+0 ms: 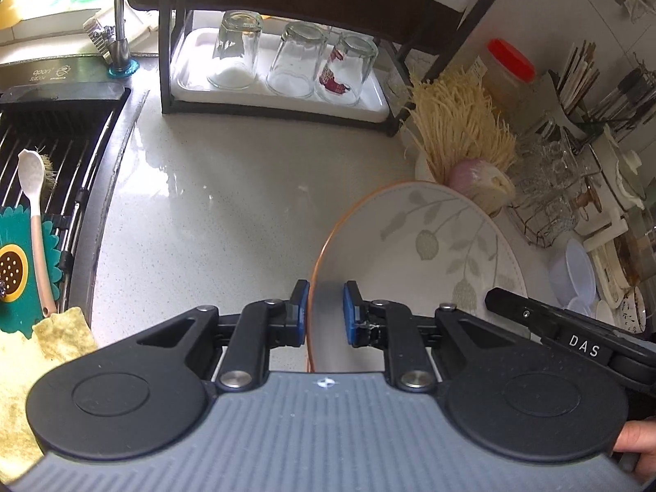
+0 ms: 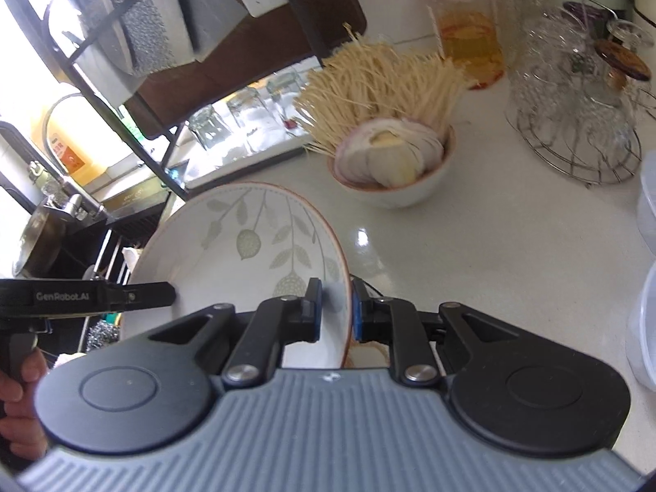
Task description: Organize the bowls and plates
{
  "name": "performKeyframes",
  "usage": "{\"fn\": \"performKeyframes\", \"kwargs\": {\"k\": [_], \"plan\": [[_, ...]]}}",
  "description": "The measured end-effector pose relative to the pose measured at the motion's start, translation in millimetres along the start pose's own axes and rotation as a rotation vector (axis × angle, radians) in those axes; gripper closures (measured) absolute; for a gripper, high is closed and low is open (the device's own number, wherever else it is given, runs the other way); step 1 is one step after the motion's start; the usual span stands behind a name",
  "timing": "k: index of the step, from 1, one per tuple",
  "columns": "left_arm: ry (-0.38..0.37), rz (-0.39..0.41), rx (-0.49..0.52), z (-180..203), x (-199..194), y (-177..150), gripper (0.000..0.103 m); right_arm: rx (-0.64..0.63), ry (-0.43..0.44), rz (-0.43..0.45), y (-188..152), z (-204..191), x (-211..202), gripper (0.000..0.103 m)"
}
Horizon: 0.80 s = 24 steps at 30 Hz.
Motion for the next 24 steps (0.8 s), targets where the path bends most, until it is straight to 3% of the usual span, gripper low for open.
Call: {"fn": "performKeyframes", "kwargs": {"k": [9,24], "plan": [[0.020,-0.029,0.006,12,10,-27,0.082,-0.028,-0.049,-0.016,-14,15,-4,0.083],[0.100,-0.080,0.160,25,23,-39,0.079,-0.035,-0.105,-0.064,-32,24,2,0.081]]}}
Point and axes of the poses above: each gripper's, at about its wrist camera, not at the fingertips, and x roughly the way its jaws point, z to its right, y to its top, the point moved 10 cm from there along x, roughly the way its jaws point, and after that the axes turned 4 degrees about z, right-handed, at the moved point
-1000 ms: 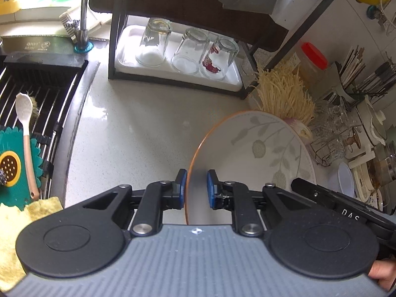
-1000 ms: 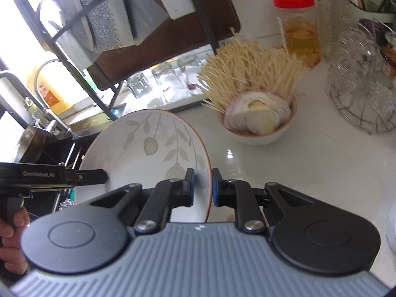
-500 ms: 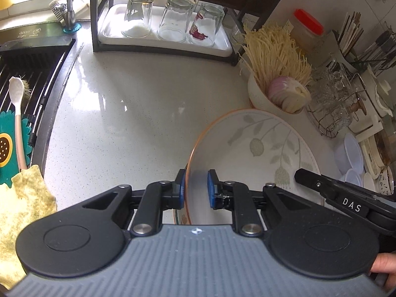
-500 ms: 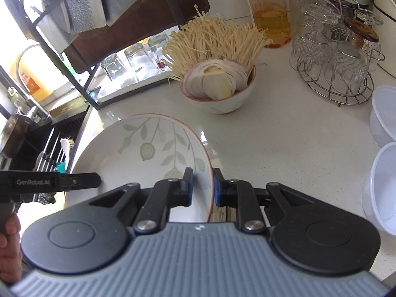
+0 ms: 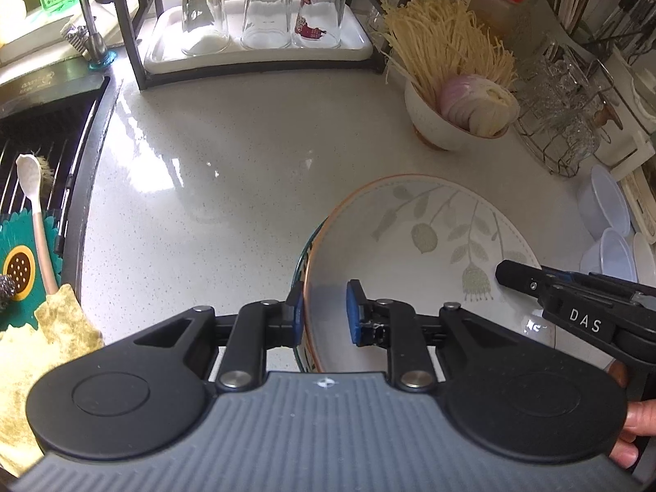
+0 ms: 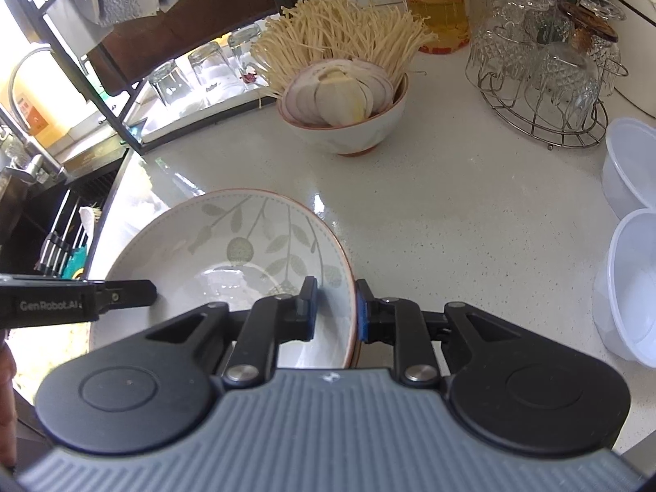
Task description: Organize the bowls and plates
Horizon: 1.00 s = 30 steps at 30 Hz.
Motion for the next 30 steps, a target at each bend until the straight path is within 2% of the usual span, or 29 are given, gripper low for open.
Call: {"fn": "performKeyframes", "kwargs": {"k": [10,17,20,22,25,27,30], "plan": [[0.035,-0.025,0.096,8,10,1,0.079,0.001,-0.027,0.002,-1,6,7,0.078],[0.011,-0.057,0.060,5,9,0,0.078,0.011,-0.019,0.005,-1,7,7,0.078],[-0.014,-0.076,0.019,4,8,0,0.070,0.025,-0.008,0.011,2,7,5,0.078],[-0.016,-0.075,0.013,4,6,1,0.069,0.029,-0.009,0.021,4,8,2,0.078],[-0.032,-0.086,-0.001,5,4,1,0.060,0.040,0.003,0.032,7,8,-1,0.078],[-0.008,-0.080,-0.001,3,0,3,0.050,0.040,0.011,0.034,8,6,-3,0.078],[0.011,-0.051,0.023,1,-8,8,0.049,0.030,0.017,0.044,10,4,-6,0.078]]}}
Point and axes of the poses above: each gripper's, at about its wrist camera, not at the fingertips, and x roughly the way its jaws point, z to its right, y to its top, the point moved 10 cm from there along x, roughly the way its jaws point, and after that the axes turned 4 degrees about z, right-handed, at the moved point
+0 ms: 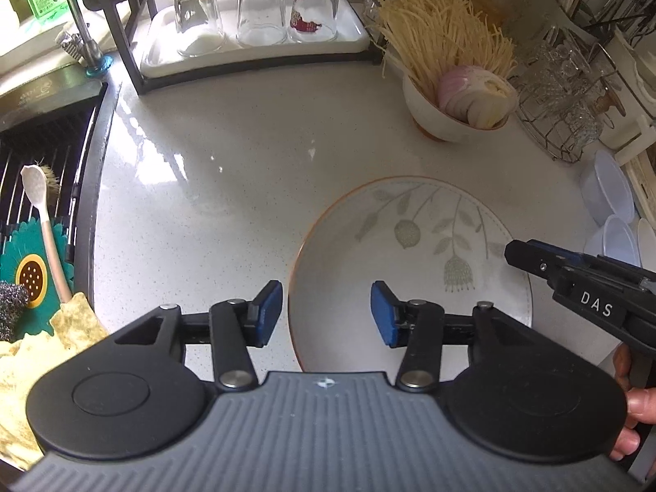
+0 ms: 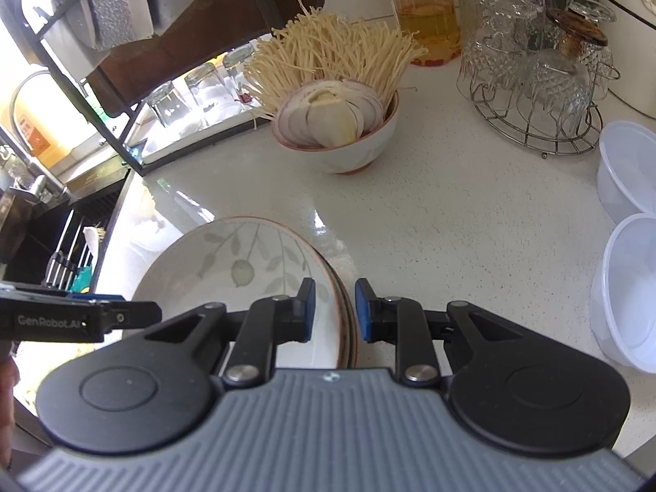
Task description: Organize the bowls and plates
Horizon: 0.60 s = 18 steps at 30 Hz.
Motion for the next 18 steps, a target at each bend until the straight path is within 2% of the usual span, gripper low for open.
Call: {"fn": "performKeyframes", "kwargs": {"k": [5,14,16,18], "plan": [[0.005,0.033,-0.005,-1,-12,8,0.049,-0.009,0.013,0.029,7,-3,-9,0.078],[-0.038,0.173,-0.014,23,-53,31,0.049,-0.007,0.039,0.144,36,-1,-52,0.078],[-0.072,0.190,-0.022,31,-61,34,0.049,-0.006,0.038,0.170,43,1,-64,0.078],[-0.076,0.204,-0.013,38,-68,36,0.049,-0.006,0.042,0.197,48,4,-76,0.078]]}}
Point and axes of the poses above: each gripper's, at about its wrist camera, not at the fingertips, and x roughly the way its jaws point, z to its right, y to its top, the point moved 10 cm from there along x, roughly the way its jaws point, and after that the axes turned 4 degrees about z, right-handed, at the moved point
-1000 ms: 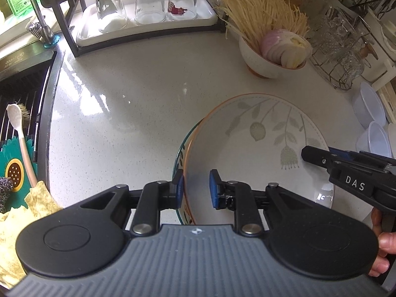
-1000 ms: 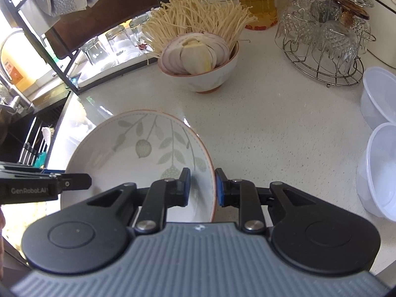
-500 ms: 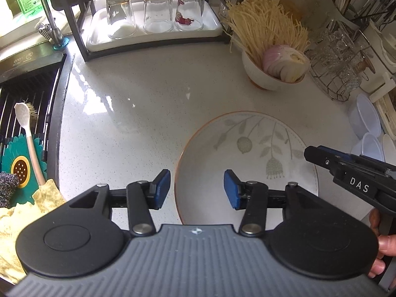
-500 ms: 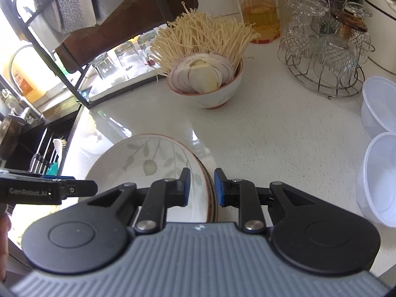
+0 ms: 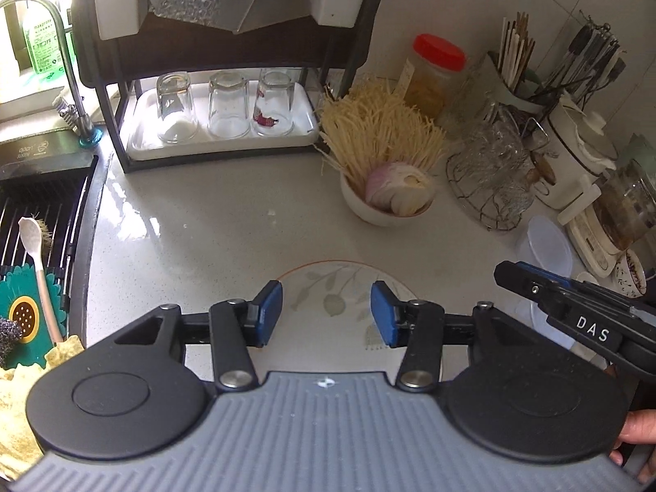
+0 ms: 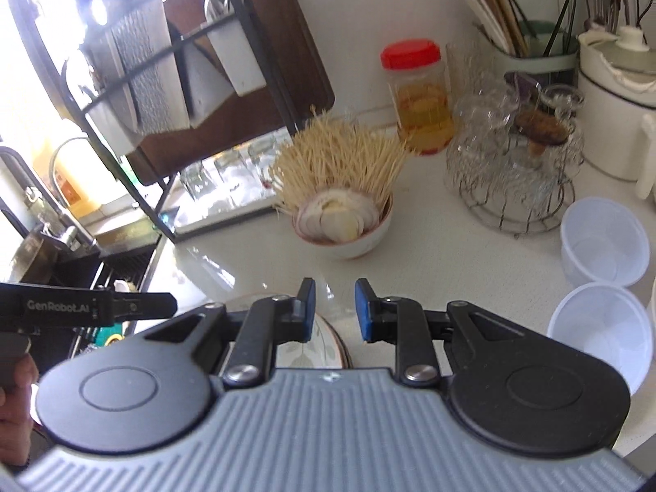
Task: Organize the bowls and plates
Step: 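Move both grippers toward the white plastic bowl on the counter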
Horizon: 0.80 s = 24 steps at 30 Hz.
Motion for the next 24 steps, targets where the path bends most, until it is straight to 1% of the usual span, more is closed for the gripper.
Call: {"fn": "performKeyframes", "kwargs": {"k": [6,12,17,24], "plan": [[-0.041,0.056,0.018,30,-25,8,0.049,0.000,-0.001,0.071,15,8,-32,0.078],[-0.063,0.102,0.033,59,-45,11,0.049,0.012,-0.001,0.111,21,20,-59,0.078],[-0.070,0.115,0.034,78,-53,5,0.049,0.002,0.002,0.129,21,28,-79,0.078],[-0.083,0.135,0.074,111,-64,-12,0.049,-0.008,0.004,0.137,12,42,-100,0.078]]}}
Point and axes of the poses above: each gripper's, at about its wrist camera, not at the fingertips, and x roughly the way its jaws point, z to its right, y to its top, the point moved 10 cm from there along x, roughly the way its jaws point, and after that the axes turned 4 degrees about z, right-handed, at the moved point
